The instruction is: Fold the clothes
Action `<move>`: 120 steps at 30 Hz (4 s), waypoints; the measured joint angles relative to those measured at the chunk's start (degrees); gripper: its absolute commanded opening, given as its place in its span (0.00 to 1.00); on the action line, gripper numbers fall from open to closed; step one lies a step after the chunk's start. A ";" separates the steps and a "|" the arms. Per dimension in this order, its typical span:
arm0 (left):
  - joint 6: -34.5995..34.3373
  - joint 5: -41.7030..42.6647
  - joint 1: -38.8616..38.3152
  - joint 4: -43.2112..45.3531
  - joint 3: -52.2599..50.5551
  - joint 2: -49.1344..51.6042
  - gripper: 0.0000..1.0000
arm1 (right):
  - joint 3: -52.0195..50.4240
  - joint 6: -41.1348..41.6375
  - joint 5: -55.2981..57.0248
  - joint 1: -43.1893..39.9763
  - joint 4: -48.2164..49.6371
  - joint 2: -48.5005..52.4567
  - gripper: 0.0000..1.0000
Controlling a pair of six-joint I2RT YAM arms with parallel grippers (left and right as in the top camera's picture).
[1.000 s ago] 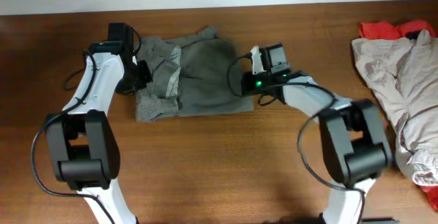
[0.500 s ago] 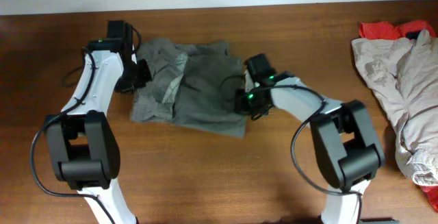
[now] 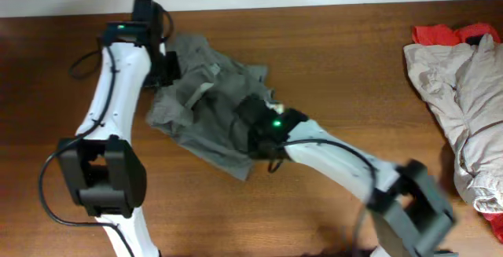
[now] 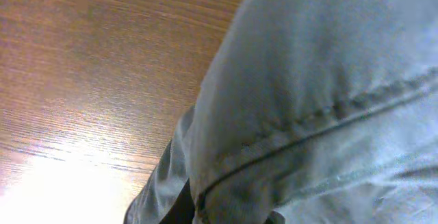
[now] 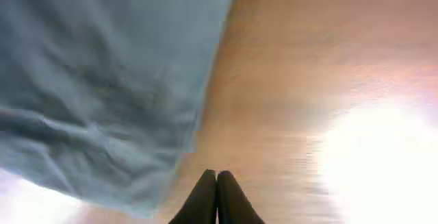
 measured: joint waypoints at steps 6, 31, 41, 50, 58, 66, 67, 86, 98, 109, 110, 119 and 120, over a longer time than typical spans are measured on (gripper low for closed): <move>-0.42 -8.35 -7.78 0.02 0.00 0.00 0.01 | -0.02 -0.66 8.76 -0.46 -0.94 -11.80 0.09; -8.20 -30.14 -32.83 -1.73 -1.18 7.34 0.01 | -0.09 -3.89 20.39 -0.46 -6.69 -59.39 0.10; -12.28 -35.56 -39.98 -4.15 -1.33 7.50 0.01 | -0.11 -5.01 22.51 -0.46 -7.58 -64.43 0.11; -13.22 -39.12 -46.99 -5.99 -1.31 11.98 0.01 | -0.11 -5.01 22.73 -0.46 -7.98 -64.43 0.12; -12.72 -47.30 -52.22 -9.66 -1.31 19.39 0.06 | -0.11 -4.98 22.73 -0.46 -8.61 -64.43 0.16; -12.57 -49.33 -56.41 -12.90 -1.33 20.13 0.06 | -0.11 -5.01 22.73 -0.46 -8.74 -64.43 0.17; -12.55 -49.44 -57.05 -13.07 -1.31 20.22 0.06 | -0.11 -5.03 22.73 -0.46 -8.76 -64.43 0.17; -12.33 -45.72 -62.20 -14.32 -0.61 20.48 0.67 | -0.11 -5.18 24.30 -0.46 -10.93 -63.93 0.31; -16.87 -44.52 -58.18 -28.04 18.45 20.74 0.67 | -0.11 -4.70 27.39 -0.46 -11.89 -63.93 0.38; -16.83 -42.93 -52.50 -28.09 20.68 20.76 0.76 | -0.11 -1.53 28.28 -0.46 -12.22 -63.87 0.39; -16.83 -42.91 -51.39 -28.09 20.68 20.76 0.76 | -0.11 -1.46 28.24 -0.46 -12.22 -63.82 0.39; -15.72 -39.17 -41.53 -28.09 21.79 20.00 0.86 | -0.09 -0.63 26.91 -0.46 -13.55 -60.85 0.50; -15.32 -38.80 -41.27 -28.02 21.97 19.50 0.87 | -0.09 -0.57 26.77 -0.46 -13.60 -60.22 0.50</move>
